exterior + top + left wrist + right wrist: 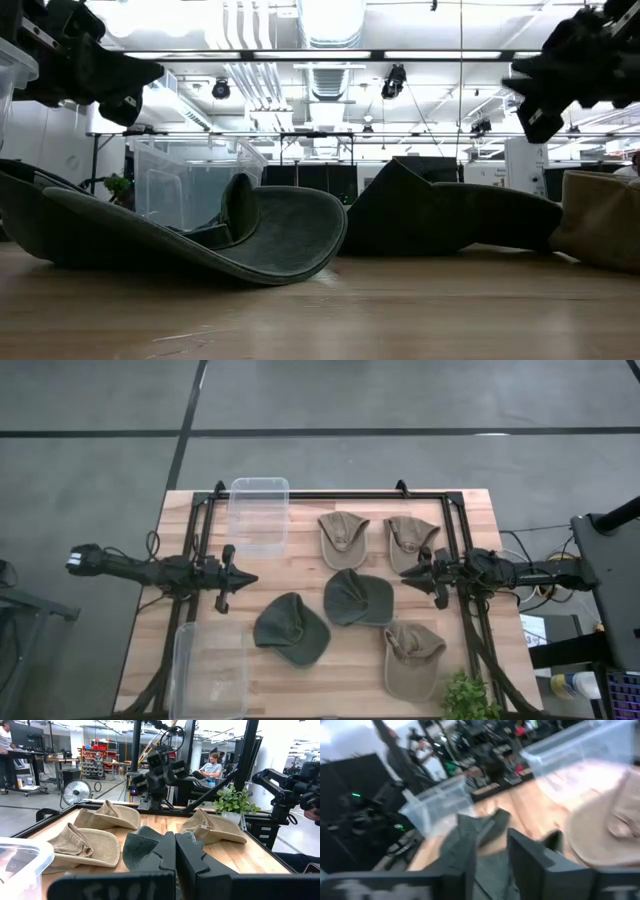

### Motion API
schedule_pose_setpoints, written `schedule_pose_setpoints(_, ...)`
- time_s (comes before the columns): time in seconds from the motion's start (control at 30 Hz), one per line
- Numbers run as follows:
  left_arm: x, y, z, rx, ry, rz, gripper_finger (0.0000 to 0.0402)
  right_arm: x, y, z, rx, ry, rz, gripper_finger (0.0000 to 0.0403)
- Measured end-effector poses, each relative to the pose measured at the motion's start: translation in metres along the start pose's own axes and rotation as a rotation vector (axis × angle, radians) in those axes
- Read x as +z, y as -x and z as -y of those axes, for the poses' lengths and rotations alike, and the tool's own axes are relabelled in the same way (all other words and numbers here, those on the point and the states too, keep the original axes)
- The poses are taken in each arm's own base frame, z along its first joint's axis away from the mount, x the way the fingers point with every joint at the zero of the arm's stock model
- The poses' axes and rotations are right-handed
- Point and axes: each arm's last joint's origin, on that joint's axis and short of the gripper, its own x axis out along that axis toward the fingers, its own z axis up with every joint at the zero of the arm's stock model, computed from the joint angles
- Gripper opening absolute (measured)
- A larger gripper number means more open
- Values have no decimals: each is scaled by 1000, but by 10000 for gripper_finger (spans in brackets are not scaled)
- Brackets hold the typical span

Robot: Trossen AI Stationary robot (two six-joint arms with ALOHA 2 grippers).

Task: Pick & Place hat
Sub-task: Put the right blue cap into the top transparent bin

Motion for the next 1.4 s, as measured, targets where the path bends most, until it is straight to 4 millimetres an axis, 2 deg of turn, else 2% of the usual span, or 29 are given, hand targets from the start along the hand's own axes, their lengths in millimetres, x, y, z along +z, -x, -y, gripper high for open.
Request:
schedule_pose_setpoints(0.17,0,0,0,0,0,-1,0,-2,-9,3,-61,4,-10,195)
schedule_pose_setpoints(0.3,0,0,0,0,0,-1,0,3,-18,2,-72,21,-22,223)
schedule_pose_setpoints(0.5,0,0,0,0,0,0,0,22,-43,-4,-162,56,-117,226)
schedule_pose_setpoints(0.67,0,0,0,0,0,-1,0,31,-72,-6,-236,148,-300,226)
schedule_pose_setpoints(1.03,0,0,0,0,0,0,0,31,-129,7,-576,340,-751,226)
schedule_pose_setpoints(1.2,0,0,0,0,0,0,0,36,-147,12,-682,403,-897,226)
schedule_pose_setpoints(1.4,0,0,0,0,0,0,0,41,-158,21,-680,342,-1053,226)
